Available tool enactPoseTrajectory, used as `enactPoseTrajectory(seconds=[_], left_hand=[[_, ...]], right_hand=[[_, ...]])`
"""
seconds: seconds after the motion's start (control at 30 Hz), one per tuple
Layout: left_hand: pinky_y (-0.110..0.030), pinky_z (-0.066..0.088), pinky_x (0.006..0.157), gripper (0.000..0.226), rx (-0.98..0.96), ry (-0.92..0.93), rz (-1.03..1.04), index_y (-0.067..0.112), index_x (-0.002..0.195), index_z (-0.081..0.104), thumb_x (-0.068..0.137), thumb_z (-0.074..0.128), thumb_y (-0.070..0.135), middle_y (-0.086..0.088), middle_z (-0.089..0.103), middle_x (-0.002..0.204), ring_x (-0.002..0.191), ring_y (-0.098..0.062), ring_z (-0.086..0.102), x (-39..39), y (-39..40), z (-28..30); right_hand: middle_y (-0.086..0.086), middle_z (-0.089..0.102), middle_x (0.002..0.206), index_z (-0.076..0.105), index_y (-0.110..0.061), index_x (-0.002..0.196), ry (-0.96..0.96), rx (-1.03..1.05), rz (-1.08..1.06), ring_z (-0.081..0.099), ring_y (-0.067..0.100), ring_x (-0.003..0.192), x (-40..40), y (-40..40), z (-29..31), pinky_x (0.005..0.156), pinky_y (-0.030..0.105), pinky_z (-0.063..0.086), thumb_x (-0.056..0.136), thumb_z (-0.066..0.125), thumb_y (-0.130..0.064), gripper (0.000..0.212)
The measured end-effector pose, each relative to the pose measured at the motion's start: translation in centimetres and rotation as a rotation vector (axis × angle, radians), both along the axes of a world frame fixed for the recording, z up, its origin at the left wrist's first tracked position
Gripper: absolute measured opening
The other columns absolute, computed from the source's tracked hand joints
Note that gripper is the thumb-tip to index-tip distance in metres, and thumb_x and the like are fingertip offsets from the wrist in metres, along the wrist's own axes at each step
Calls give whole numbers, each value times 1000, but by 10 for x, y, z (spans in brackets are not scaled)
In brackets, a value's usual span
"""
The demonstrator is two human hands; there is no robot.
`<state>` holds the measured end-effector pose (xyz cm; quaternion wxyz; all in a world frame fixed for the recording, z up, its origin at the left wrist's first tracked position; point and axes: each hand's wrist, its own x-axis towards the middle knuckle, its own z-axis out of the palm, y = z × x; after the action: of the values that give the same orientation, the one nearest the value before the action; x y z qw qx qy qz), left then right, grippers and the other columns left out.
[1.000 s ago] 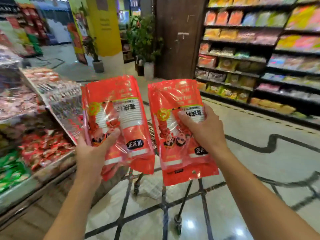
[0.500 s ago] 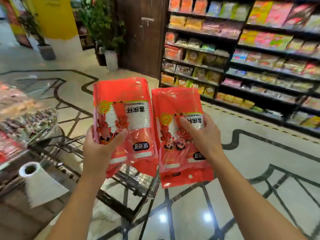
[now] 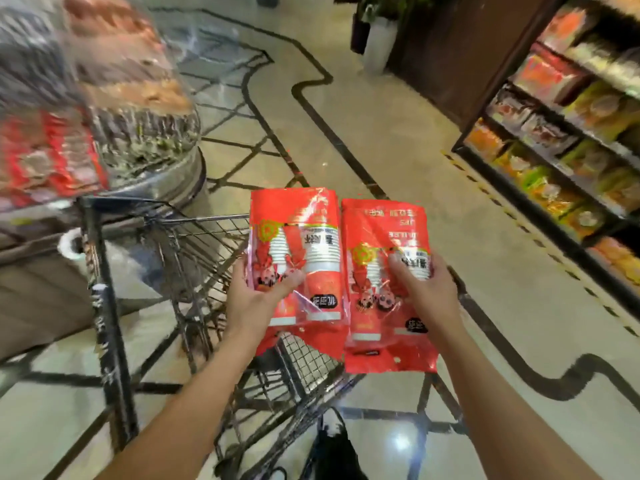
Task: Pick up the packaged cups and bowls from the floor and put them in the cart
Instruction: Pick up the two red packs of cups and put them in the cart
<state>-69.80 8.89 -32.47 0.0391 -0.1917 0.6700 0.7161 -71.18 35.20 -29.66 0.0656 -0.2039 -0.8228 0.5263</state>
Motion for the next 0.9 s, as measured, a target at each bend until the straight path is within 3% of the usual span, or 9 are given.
enactPoseTrajectory(seconds=[0.13,0.2,0.27,0.33,0.47,0.53,0.63,0.77,0.9], left_hand=[[-38,39,113,104,-41,-181,117,18,152,45,66,90,54,1,62,136,130,-24,58,-29,24,-61],[-42,39,116,121,-113,-314,159,15,156,41,59,87,72,-8,55,151,139,-30,52,-39,37,-89],[-42,47,109,121,-178,-404,187,14,149,48,53,86,77,-10,61,145,130,-31,59,-49,51,-117],[-36,51,98,98,-226,-481,219,14,139,57,61,90,63,-7,69,131,121,-30,65,-58,65,-145],[-36,50,102,91,-322,-577,252,16,134,61,61,90,62,-8,67,128,121,-30,63,-80,88,-205],[-41,55,99,98,-356,-596,288,18,129,64,51,80,76,-7,68,122,110,-23,68,-87,94,-239],[-26,47,92,75,-420,-614,270,19,127,63,68,84,59,-4,64,121,89,8,54,-97,99,-271],[-41,50,93,75,-563,-656,299,13,139,54,79,85,46,-6,49,129,111,-26,61,-114,104,-289],[-51,46,104,90,-640,-764,277,10,157,34,86,79,44,-16,45,148,137,-40,49,-116,102,-297]], right_hand=[[-5,80,100,66,-27,122,-177,-59,171,78,18,91,-73,17,-65,77,37,63,79,88,-44,51],[-2,79,101,63,-25,124,-257,-59,253,78,17,90,-102,24,-101,74,33,64,80,88,-40,53],[-4,78,105,60,-28,128,-326,-29,305,78,17,94,-126,31,-138,81,38,63,76,89,-51,63],[-6,77,110,55,-36,130,-399,8,321,76,19,100,-145,42,-183,90,50,61,65,87,-70,80],[-4,74,121,44,-39,139,-516,64,341,73,23,109,-168,59,-272,95,53,58,53,83,-84,106],[-1,72,126,41,-31,146,-534,91,346,71,25,112,-178,52,-289,100,52,56,54,83,-83,114],[4,67,131,37,-18,151,-571,162,355,64,27,119,-190,39,-309,104,40,48,68,86,-65,107],[-8,64,112,43,-23,145,-585,200,434,64,19,104,-200,29,-349,90,34,48,74,86,-55,88],[3,65,135,28,-24,155,-629,136,518,65,32,122,-201,12,-368,106,51,50,77,81,-59,100]])
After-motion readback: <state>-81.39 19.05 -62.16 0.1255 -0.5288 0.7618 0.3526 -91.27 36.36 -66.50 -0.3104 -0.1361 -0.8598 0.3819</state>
